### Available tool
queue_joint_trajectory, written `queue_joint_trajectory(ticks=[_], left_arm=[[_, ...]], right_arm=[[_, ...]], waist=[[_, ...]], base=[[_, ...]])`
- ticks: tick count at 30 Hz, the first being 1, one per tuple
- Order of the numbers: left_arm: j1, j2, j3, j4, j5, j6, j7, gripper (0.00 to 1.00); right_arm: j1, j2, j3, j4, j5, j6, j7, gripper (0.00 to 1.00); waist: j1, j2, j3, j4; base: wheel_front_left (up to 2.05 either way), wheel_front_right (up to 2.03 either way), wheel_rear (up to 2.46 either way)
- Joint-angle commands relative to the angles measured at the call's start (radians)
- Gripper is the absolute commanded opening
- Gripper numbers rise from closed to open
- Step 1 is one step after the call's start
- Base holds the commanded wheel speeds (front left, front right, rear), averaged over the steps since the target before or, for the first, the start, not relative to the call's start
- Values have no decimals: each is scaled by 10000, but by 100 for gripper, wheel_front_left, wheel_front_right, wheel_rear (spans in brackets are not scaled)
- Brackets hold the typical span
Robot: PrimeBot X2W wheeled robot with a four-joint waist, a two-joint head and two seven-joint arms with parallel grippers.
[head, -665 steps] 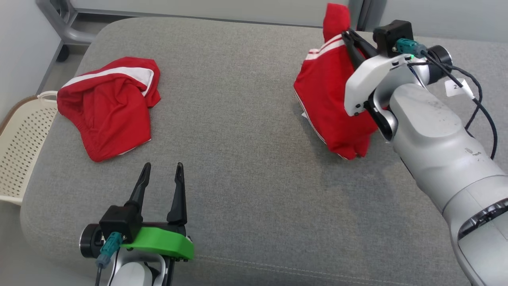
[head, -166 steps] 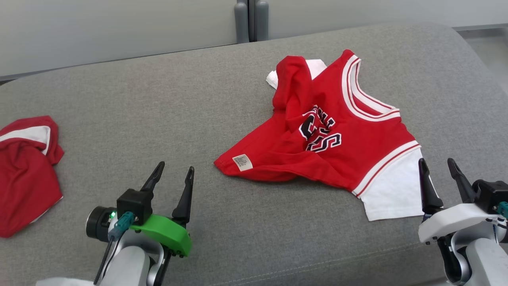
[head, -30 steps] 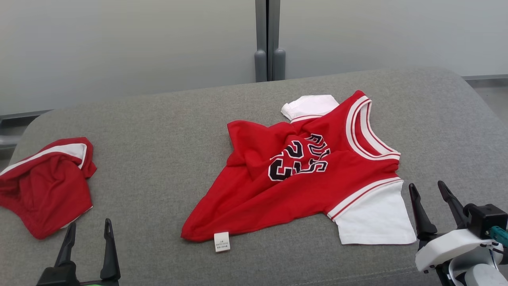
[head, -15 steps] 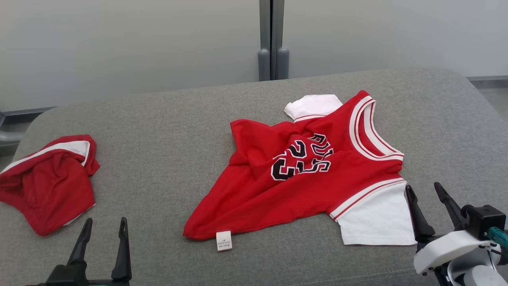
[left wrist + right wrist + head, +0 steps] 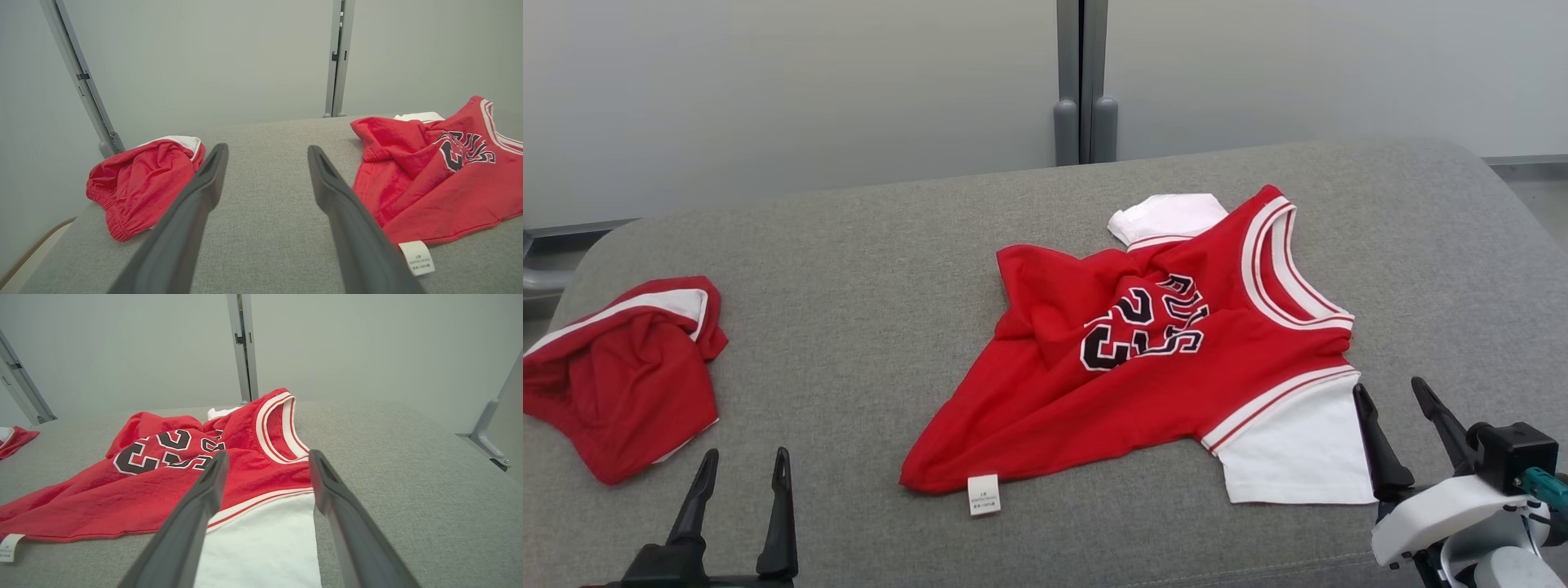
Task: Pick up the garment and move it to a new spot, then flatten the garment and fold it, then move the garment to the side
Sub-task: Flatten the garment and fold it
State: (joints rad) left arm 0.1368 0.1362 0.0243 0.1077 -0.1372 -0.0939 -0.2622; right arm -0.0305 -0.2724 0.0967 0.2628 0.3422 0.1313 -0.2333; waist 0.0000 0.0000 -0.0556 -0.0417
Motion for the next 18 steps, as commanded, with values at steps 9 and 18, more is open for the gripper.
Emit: queue_joint_trajectory(ticks=[9,18], left_arm=[[-93,-73,83,73,86,-44,-15,100],[-84,-103,174,97,119,-61,-15,100]], right_arm=[[-74,-18,7,1,-18,-12,21,100],[-127,-70,59,77,62,-12,-8,100]], waist=[[0,0,-12,6],[0,0,-3,-20]], base=[[0,0,0],[0,0,0]])
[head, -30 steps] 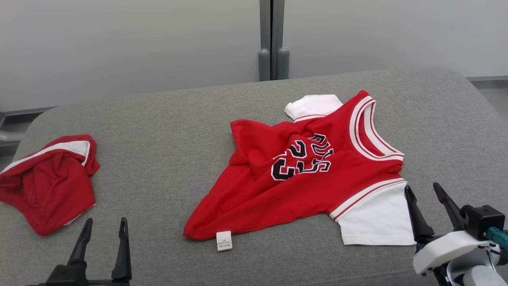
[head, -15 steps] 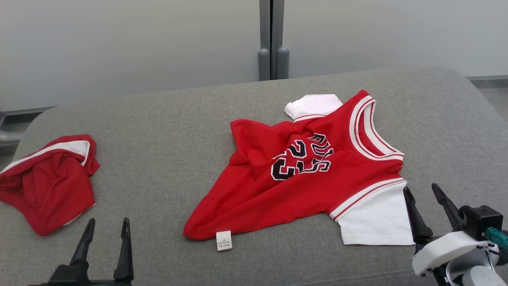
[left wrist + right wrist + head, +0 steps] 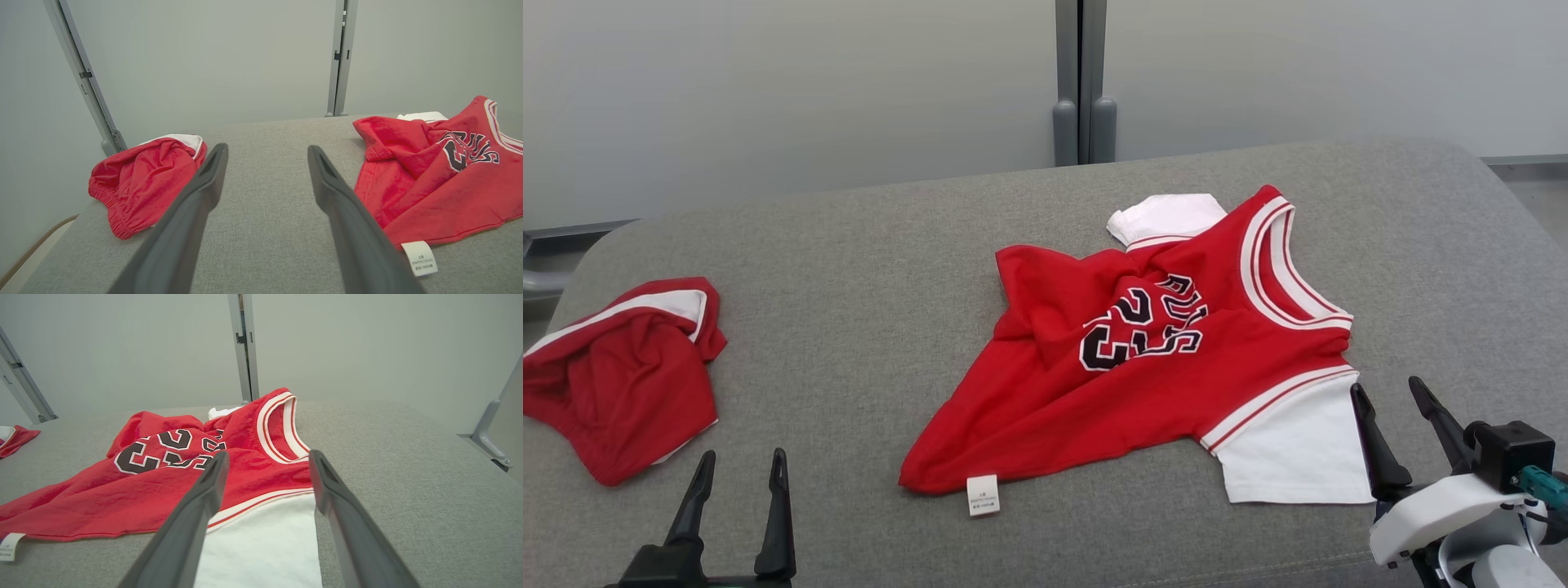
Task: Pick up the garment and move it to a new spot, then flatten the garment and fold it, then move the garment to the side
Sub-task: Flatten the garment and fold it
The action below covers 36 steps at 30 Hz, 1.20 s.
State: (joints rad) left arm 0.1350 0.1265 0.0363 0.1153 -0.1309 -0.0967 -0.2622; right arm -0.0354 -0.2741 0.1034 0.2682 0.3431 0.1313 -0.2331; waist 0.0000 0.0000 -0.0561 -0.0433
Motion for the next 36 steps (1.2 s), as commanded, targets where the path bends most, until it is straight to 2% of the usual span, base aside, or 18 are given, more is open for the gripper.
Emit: queue_joint_trajectory(ticks=[1,13,18,26,36], left_arm=[[-61,-9,58,17,55,-36,-15,100],[-279,-55,-107,95,-10,-110,-15,100],[-559,-47,-567,410,-101,-223,-15,100],[-1639,205,-1927,2646,-839,-333,92,100],[-2797,603,-3254,4575,-1821,-333,-1,100]], right_arm=[[-80,-54,-5,35,58,-12,-17,100],[-103,-95,-55,166,48,-12,101,100],[-162,-156,-44,448,53,-12,181,100],[-575,-169,172,1661,-108,-12,151,100],[-1406,-79,478,3308,-125,-12,48,100]], waist=[[0,0,3,-10],[0,0,90,-51],[0,0,194,-65],[0,0,531,-342],[0,0,1026,-669]], base=[[0,0,0],[0,0,0],[0,0,0],[0,0,0],[0,0,0]])
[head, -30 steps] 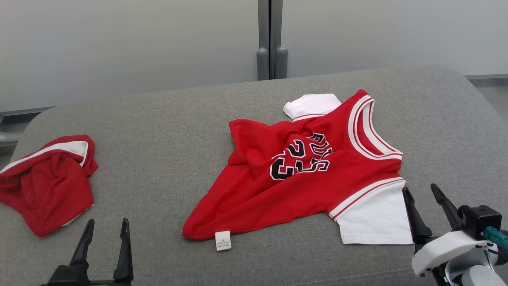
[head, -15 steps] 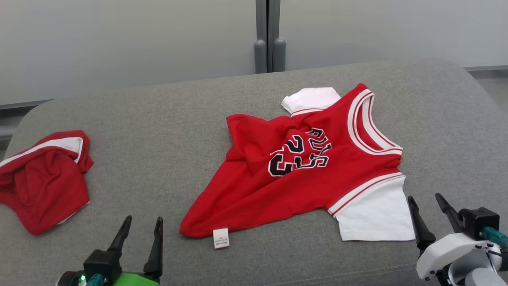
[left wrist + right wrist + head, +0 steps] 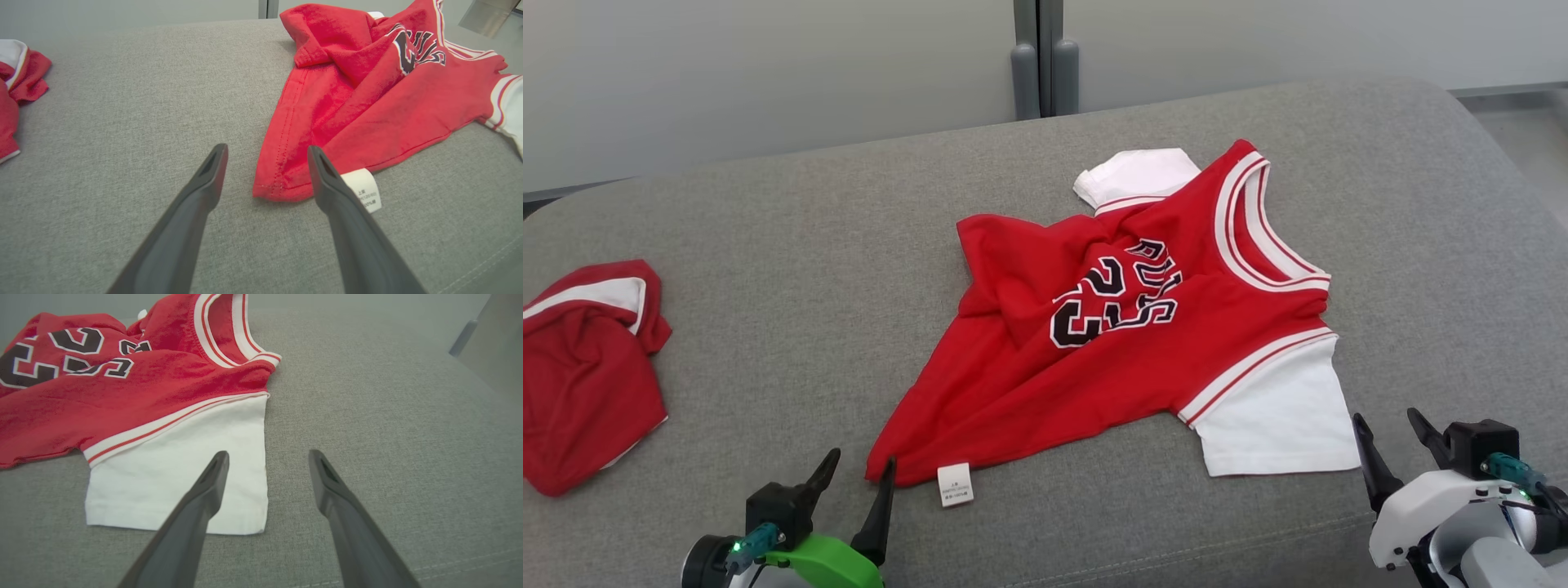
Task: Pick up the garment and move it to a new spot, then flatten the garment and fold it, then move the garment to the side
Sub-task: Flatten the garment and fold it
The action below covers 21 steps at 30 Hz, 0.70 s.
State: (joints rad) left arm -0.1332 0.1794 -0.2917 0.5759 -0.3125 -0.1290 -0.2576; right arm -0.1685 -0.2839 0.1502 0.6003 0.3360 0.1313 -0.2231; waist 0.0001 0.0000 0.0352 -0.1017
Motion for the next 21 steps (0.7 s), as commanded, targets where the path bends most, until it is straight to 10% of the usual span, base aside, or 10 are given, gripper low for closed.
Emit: queue_joint_trajectory(ticks=[1,19,21], left_arm=[[-231,121,-59,124,-84,-12,-53,100],[-1237,173,-1157,1721,-723,-14,-65,100],[-1266,102,-1361,1850,-894,-14,-67,15]], right_arm=[[-179,39,62,164,-29,-12,-49,100],[-1609,521,1350,3326,743,-12,-56,100],[-1686,549,1506,3539,861,-12,-72,45]], waist=[[-1,0,171,-114],[-1,0,458,-106],[-1,0,428,-118]], base=[[0,0,0],[0,0,0],[0,0,0]])
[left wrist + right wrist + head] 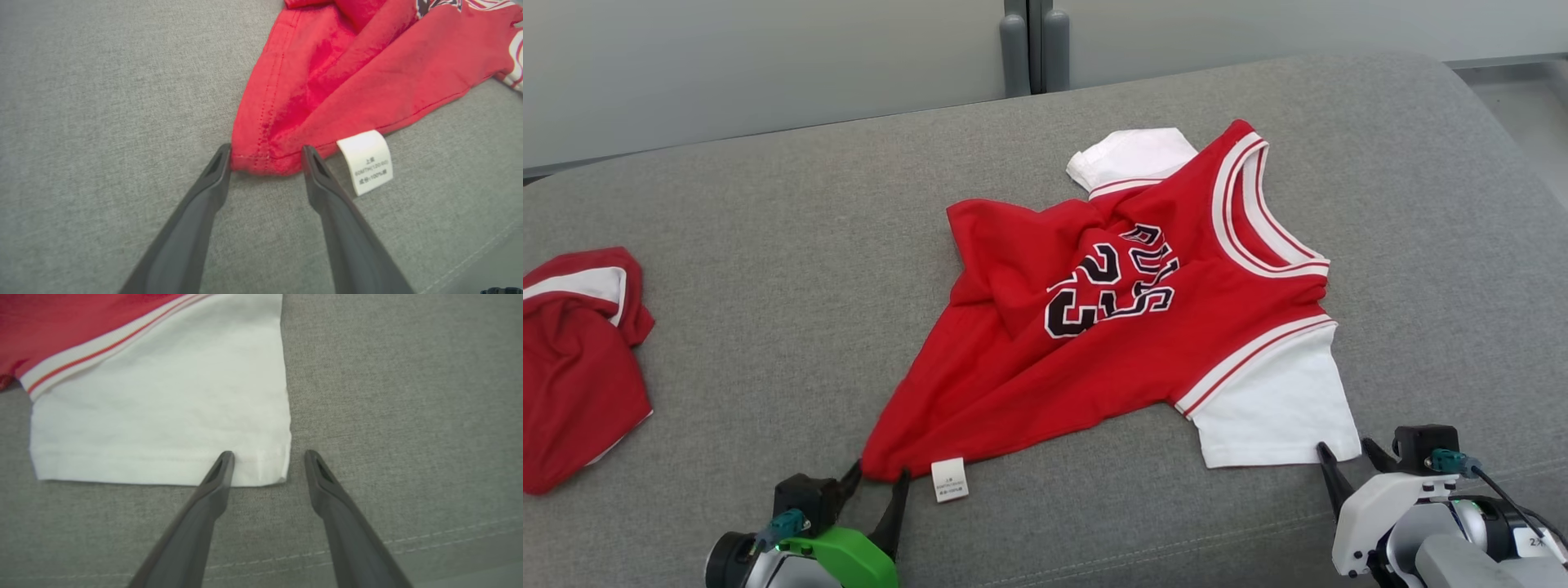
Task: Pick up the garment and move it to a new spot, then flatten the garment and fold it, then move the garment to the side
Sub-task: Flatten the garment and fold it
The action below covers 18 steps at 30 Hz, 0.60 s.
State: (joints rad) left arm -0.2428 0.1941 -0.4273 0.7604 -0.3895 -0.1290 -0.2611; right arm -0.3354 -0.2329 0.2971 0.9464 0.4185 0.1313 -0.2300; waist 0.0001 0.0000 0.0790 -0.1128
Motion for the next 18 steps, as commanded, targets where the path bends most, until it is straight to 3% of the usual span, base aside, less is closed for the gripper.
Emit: queue_joint_trajectory(ticks=[1,2,3,9,18], left_arm=[[-181,-66,-118,55,-247,-14,-31,0],[-188,-41,-229,136,-283,-14,-31,0],[-194,-36,-353,220,-382,-14,-33,0],[-298,-13,-643,324,-762,-14,-26,0],[-137,285,-99,-474,-368,-12,-25,0]], right_arm=[[-60,45,111,167,94,-12,-5,28],[-94,36,192,247,141,-13,-12,9],[-133,58,266,317,206,-13,-27,0],[-341,45,635,494,483,-15,-164,0],[-431,-151,887,-257,1056,-13,-367,0]], waist=[[-1,0,-25,-10],[-1,0,-39,-10],[-1,0,-54,-11],[-1,0,-123,23],[-1,0,-279,124]], base=[[0,0,0],[0,0,0],[0,0,0],[0,0,0],[0,0,0]])
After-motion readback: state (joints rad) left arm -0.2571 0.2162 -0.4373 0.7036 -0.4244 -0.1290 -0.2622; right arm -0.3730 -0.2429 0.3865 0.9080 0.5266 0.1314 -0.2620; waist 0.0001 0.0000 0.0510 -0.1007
